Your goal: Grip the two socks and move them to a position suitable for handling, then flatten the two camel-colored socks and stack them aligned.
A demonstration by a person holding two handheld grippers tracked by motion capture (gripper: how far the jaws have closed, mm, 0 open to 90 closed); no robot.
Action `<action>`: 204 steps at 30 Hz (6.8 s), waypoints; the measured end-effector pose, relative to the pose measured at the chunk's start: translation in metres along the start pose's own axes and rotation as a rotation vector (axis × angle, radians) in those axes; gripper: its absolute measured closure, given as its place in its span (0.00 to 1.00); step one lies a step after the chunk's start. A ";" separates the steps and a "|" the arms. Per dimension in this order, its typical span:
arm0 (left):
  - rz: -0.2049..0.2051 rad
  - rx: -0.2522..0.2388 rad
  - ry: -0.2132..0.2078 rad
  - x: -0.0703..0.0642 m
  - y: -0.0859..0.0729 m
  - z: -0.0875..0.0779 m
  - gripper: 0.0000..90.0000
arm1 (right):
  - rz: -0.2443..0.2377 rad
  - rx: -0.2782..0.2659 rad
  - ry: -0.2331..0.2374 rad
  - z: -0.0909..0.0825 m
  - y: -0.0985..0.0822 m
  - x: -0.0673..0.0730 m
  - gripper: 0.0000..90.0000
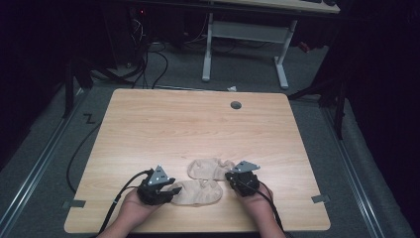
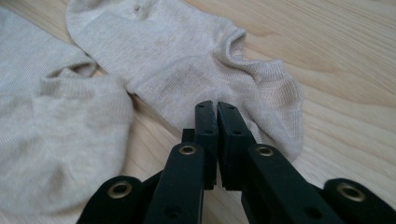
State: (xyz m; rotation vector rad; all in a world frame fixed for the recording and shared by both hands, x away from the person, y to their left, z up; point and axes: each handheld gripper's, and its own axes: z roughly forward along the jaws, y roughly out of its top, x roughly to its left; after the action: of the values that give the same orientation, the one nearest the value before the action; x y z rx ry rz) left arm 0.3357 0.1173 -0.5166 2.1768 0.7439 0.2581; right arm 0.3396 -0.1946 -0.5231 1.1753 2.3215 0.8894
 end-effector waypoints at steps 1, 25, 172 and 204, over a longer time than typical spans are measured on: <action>-0.008 -0.008 0.008 0.002 0.001 0.000 0.62 | -0.002 -0.003 0.004 0.002 0.002 0.002 0.97; 0.062 0.111 -0.083 -0.029 -0.002 0.007 0.87 | -0.055 -0.018 0.034 0.017 0.017 0.023 0.97; -0.019 -0.024 0.083 -0.039 -0.009 -0.021 0.59 | -0.036 -0.135 -0.018 -0.050 -0.033 0.029 0.67; -0.259 -0.067 0.333 0.082 -0.043 -0.062 0.53 | 0.198 -0.146 -0.213 -0.043 -0.053 -0.064 0.59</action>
State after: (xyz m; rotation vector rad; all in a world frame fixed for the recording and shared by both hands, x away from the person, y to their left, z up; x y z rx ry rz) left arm 0.3581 0.2265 -0.5133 1.9696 1.1744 0.5107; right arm 0.3208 -0.2863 -0.5245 1.3813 1.9640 0.9328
